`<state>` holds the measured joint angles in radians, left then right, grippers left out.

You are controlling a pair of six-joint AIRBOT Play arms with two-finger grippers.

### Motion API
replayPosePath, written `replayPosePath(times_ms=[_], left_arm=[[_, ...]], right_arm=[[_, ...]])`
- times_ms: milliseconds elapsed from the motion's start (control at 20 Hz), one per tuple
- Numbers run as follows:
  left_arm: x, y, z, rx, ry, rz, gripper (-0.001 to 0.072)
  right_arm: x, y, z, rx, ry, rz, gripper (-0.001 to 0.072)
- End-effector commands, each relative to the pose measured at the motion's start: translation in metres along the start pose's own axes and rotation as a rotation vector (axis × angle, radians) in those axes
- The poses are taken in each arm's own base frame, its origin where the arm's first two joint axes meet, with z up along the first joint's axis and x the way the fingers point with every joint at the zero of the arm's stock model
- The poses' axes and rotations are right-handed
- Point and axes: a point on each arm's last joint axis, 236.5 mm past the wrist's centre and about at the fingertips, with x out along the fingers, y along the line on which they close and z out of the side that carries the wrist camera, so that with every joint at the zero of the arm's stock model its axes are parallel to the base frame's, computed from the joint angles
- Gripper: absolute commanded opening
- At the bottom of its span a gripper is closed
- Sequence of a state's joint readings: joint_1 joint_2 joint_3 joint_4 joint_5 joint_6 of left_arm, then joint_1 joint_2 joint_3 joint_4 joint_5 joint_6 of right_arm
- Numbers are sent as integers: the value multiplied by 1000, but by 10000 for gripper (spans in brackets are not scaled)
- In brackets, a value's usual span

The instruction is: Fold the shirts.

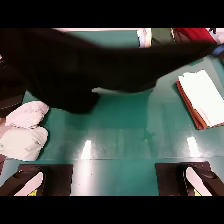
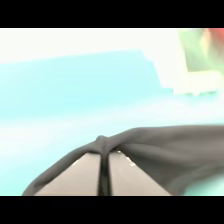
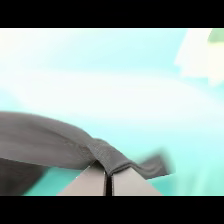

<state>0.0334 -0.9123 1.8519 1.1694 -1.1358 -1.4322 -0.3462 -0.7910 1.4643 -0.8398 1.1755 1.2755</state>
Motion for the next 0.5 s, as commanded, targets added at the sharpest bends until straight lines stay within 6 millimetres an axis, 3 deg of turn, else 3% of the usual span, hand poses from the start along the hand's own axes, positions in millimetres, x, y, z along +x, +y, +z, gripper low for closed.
replayPosePath(times_ms=[0, 100, 250, 350, 450], left_arm=[[-101, -42, 74, 96, -240, -14, 25], [-127, -55, 92, 90, -311, -30, 25], [-126, -56, 90, 74, -305, -38, 25], [-94, -46, 69, 36, -221, -44, 25], [-43, -25, 28, -19, -76, -37, 25]], right_arm=[[-72, 21, 71, -156, -159, -106, 17], [-90, 26, 91, -192, -194, -141, 16], [-89, 31, 97, -190, -157, -121, 16], [-67, 24, 84, -148, -71, -76, 15], [-29, -1, 58, -72, 49, -69, 16]])
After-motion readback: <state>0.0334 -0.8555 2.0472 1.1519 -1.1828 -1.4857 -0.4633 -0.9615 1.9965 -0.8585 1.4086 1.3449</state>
